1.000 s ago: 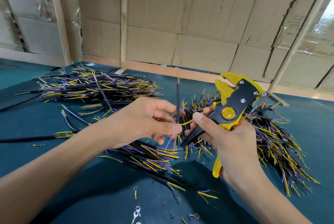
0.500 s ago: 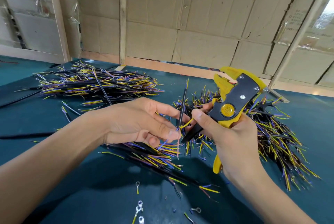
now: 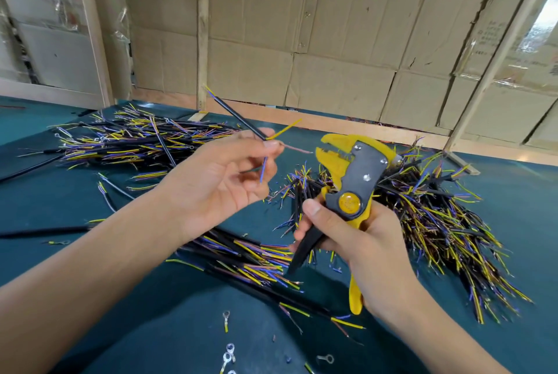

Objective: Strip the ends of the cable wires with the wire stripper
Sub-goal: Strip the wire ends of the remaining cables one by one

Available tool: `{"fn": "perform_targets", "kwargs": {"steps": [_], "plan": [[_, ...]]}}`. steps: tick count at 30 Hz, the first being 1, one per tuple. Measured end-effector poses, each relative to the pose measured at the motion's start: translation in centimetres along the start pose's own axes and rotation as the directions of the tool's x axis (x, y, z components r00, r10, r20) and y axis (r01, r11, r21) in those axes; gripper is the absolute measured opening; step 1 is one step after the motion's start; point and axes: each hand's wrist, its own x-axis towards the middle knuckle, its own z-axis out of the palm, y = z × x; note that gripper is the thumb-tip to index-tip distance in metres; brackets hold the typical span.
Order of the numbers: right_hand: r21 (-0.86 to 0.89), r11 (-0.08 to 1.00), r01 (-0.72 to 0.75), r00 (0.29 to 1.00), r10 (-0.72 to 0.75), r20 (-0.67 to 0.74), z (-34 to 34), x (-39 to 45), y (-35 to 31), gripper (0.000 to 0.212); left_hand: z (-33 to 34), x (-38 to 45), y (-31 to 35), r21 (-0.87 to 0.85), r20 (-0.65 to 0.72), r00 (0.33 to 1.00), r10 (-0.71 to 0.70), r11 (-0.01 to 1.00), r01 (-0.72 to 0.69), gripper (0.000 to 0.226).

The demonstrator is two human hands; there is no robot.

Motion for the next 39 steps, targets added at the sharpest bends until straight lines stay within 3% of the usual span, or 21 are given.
{"fn": "perform_targets", "kwargs": {"steps": [8,20,31,35,39], "plan": [[0.002,1.000,-0.028,0.993,0.027,0.112,0.3,-0.4,-0.2,0.009,0.6,-0.1,-0.5,0.011,-0.013,0.994,0.105,0.994,-0.105,0.018],[0.031,0.998,-0.052,0.996,0.050,0.076,0.2,-0.2,-0.2,0.006,0.8,-0.3,-1.1,0.142,-0.020,0.986,0.166,0.977,-0.161,0.020],[0.006,0.993,-0.118,0.987,0.116,0.111,-0.1,-0.1,-0.2,0.014,0.7,-0.5,-0.8,0.152,-0.007,0.983,0.184,0.972,-0.181,0.018],[0.004,0.992,-0.129,0.992,0.129,-0.002,0.0,-0.4,-0.2,0.026,0.9,-0.6,-0.9,0.192,0.000,0.981,0.193,0.963,-0.189,0.022],[0.130,0.984,-0.119,0.993,0.117,0.024,0.0,0.2,0.5,0.012,1.1,-0.7,-1.2,0.147,-0.055,0.980,0.190,0.973,-0.180,0.017]]}}
